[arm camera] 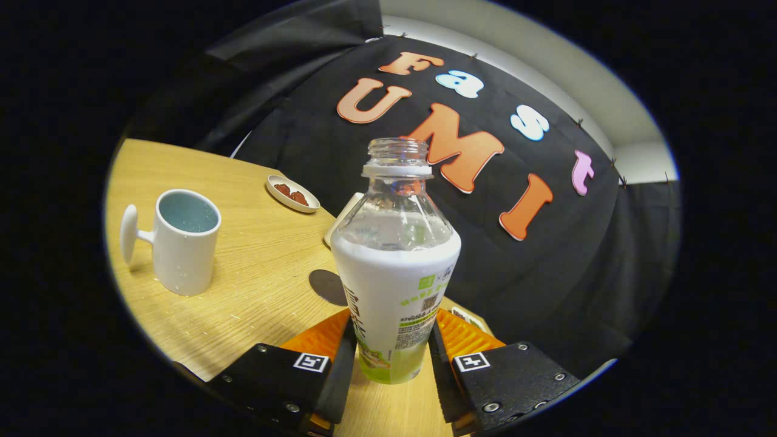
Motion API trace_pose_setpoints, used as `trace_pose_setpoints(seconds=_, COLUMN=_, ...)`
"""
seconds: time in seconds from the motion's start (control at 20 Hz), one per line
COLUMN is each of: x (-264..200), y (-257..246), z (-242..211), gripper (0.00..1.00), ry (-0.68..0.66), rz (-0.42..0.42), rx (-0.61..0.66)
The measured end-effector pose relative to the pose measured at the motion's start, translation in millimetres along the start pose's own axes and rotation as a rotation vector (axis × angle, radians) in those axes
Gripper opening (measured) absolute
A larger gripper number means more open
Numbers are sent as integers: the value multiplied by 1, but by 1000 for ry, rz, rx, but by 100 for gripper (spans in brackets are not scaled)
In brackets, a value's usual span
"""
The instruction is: Take the bottle from table, then pour the juice into the cup, finally place the bottle on the coaster
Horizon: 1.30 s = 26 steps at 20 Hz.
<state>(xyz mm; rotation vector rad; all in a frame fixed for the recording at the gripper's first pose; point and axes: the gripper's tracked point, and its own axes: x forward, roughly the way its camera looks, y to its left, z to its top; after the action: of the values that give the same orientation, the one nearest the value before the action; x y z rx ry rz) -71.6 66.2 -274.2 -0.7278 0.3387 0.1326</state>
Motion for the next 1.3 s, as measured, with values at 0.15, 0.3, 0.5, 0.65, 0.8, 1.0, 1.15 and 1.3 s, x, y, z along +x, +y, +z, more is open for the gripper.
trace_pose_setpoints(seconds=0.15, x=5, y=2, z=7, gripper=61, ry=-22, rz=-14, rx=-101)
trace_pose_setpoints(seconds=0.3, x=6, y=0, z=19, gripper=61, ry=-60, rz=-57, rx=-230)
trace_pose_setpoints(seconds=0.5, x=7, y=2, z=35, gripper=60, ry=-114, rz=-93, rx=-389)
trace_pose_setpoints(seconds=0.65, x=13, y=9, z=42, gripper=61, ry=-137, rz=-94, rx=-463)
trace_pose_setpoints(seconds=0.8, x=15, y=11, z=49, gripper=60, ry=-160, rz=-118, rx=-558)
trace_pose_setpoints(seconds=1.0, x=22, y=23, z=50, gripper=60, ry=-172, rz=-103, rx=-644)
trace_pose_setpoints(seconds=1.15, x=25, y=28, z=56, gripper=60, ry=-198, rz=-116, rx=-729)
trace_pose_setpoints(seconds=1.3, x=30, y=36, z=56, gripper=60, ry=-204, rz=-106, rx=-777)
